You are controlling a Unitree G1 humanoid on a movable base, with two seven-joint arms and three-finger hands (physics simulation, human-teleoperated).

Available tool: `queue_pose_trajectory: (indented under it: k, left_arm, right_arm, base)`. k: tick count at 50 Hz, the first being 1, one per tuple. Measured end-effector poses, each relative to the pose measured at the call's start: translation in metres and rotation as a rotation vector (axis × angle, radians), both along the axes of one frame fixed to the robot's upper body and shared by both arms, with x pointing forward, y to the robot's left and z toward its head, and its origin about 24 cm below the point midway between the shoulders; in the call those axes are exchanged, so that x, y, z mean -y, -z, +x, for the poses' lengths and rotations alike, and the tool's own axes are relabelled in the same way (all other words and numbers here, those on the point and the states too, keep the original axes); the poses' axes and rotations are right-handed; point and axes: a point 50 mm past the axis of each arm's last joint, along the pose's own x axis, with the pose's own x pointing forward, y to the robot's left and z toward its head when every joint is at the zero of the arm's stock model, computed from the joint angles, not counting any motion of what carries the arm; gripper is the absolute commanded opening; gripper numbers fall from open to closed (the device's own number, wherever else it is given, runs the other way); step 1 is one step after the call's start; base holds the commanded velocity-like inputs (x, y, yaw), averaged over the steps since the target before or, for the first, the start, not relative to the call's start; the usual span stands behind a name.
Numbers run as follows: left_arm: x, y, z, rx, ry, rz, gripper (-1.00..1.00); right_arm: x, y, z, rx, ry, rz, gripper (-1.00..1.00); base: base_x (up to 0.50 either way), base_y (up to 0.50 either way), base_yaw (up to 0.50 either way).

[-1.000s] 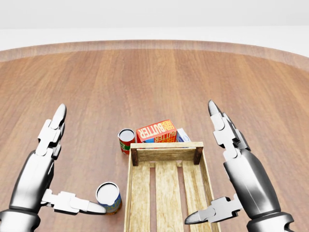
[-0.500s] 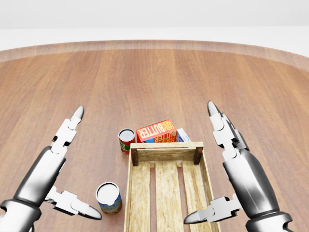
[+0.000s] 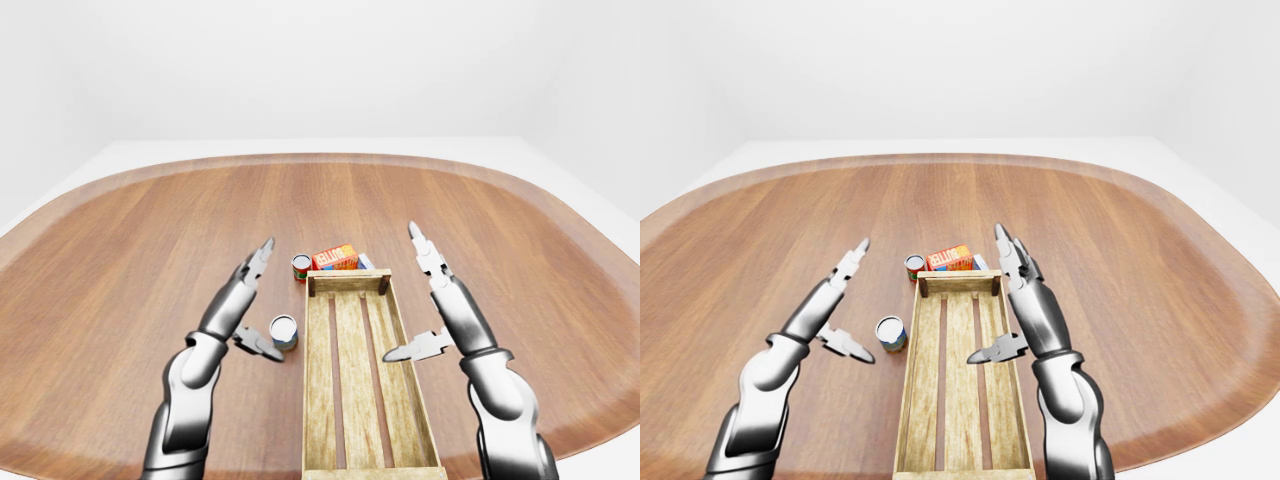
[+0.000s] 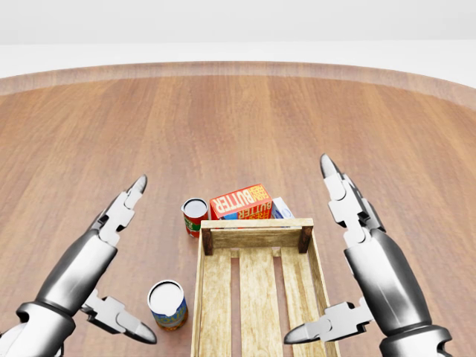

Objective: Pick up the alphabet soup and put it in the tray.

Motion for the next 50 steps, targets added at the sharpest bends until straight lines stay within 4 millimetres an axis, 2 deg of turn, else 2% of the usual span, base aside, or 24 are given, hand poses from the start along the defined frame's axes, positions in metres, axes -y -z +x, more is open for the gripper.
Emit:
queue_pose_trajectory:
  k: [50]
  left_arm:
    - [0.006,0.046,0.009,-0.161,-0.028,0.048,1.00]
  right_arm:
    - [-0.001,0.000,-0.002,0.000,-0.002,-0.008,0.98]
  base:
    - [0.00,0.00,0.00]
